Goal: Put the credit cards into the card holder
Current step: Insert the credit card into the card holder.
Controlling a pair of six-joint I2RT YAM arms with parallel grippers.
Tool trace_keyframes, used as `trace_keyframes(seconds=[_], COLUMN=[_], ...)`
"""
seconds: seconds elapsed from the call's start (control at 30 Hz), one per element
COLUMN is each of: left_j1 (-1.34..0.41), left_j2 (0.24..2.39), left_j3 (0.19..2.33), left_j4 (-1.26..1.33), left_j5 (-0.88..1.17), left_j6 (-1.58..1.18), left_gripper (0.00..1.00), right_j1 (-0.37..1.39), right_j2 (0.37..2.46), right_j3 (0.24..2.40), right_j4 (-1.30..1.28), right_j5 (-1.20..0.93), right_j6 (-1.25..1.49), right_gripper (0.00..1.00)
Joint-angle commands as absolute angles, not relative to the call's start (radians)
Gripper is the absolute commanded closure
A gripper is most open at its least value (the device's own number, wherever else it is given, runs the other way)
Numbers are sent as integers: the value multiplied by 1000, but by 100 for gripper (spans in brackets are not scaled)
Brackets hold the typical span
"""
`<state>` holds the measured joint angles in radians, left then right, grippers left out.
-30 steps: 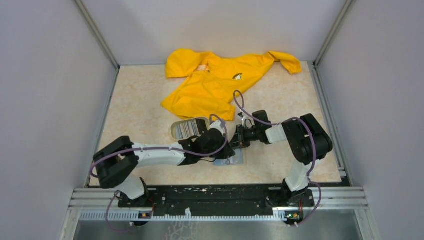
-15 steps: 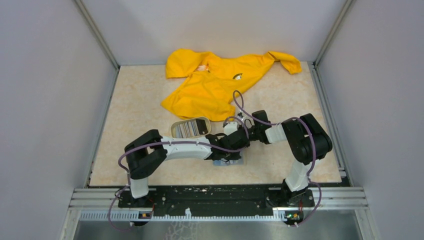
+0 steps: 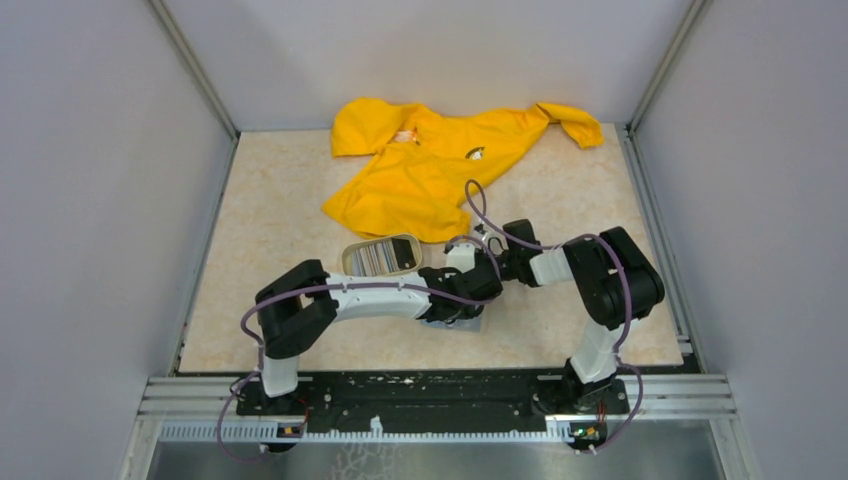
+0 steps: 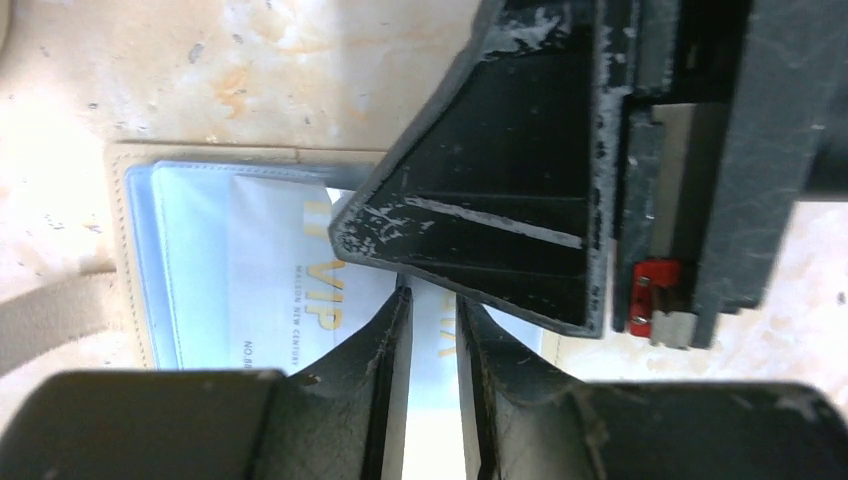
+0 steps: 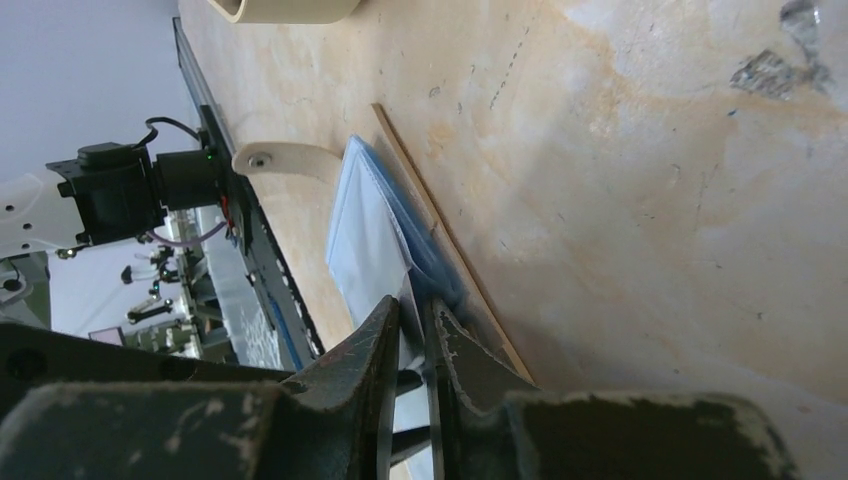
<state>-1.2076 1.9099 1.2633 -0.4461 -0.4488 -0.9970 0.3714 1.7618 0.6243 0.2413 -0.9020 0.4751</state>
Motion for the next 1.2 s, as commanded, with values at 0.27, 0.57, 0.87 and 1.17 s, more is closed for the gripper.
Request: trace_keyframes(seconds=[0.27,0.57,0.87,1.17], left_j1=[-1207,-1207,-1206,-1172], left_j2=[1940,1883,1714,1410], left_j3=[1287,1260,1104,791], left_j4=[-575,-536,-287,43], left_j5=[-561,-574,-457,-331], left_j6=[-993,-912,-690,-463], left_gripper=[67,65,43,27], right_j1=[375,327,290,275], right_j2=[1765,1698,1633,1401], right_j3=[684,713,741,784], right_j4=[202,148,77,-82], right_j5=[-905,-951,-1015,-1066], right_j6=[417,350,230,-106], right_gripper=[74,56,56,58])
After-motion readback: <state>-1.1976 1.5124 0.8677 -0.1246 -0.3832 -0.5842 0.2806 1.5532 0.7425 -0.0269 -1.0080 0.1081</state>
